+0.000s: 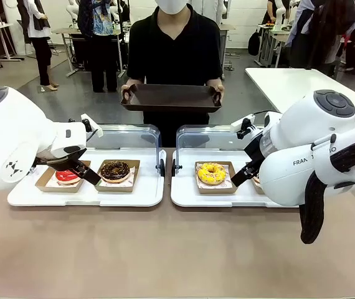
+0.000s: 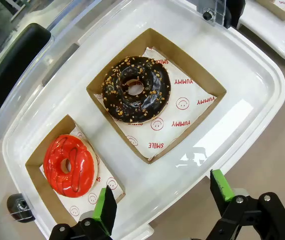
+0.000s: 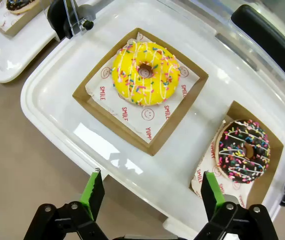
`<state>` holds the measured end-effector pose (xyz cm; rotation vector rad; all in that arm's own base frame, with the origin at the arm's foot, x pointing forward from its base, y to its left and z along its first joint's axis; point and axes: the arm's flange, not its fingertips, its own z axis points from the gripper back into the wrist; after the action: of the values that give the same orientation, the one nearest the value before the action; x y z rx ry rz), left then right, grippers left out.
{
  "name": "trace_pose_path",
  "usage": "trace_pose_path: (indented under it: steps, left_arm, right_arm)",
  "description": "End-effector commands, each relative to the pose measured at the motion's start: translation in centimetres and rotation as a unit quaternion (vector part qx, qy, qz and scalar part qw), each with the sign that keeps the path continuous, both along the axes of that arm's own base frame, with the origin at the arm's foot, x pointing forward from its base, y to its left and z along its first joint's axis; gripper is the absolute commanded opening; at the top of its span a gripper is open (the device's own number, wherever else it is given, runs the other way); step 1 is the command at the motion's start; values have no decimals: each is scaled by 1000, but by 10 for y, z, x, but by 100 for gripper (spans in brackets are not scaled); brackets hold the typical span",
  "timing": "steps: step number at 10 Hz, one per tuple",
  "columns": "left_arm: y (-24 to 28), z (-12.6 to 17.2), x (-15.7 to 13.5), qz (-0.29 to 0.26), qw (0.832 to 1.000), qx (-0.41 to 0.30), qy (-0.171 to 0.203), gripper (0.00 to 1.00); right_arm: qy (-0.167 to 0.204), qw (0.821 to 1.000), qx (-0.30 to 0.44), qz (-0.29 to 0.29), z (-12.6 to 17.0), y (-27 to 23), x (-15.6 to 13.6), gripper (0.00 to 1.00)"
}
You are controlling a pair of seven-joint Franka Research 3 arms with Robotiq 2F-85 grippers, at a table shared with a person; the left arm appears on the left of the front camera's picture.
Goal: Provide the desired donut to the person.
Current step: Pick up and lift the Paper togo box containing the Donut pointed at by the person.
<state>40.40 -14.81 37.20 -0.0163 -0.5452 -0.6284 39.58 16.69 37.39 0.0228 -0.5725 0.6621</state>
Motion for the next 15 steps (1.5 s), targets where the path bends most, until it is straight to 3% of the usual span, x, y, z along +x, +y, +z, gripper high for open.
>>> trace_pose_path:
  steps: [1,9,14,15]
  left_arm:
    - [0,0,0,0,1000,0,0,100]
    - [0,0,0,0,1000,0,0,100]
    - [18,141,-12,-12,998,23,54,100]
    - [18,162,-3,-27,997,25,73,100]
  right_arm:
    - [0,1000,0,0,0,0,0,100]
    - [0,1000,0,0,0,0,0,100]
    - [71,997,-5,-7,138,4,-25,100]
    - [87,996,-10,-8,162,8,-27,100]
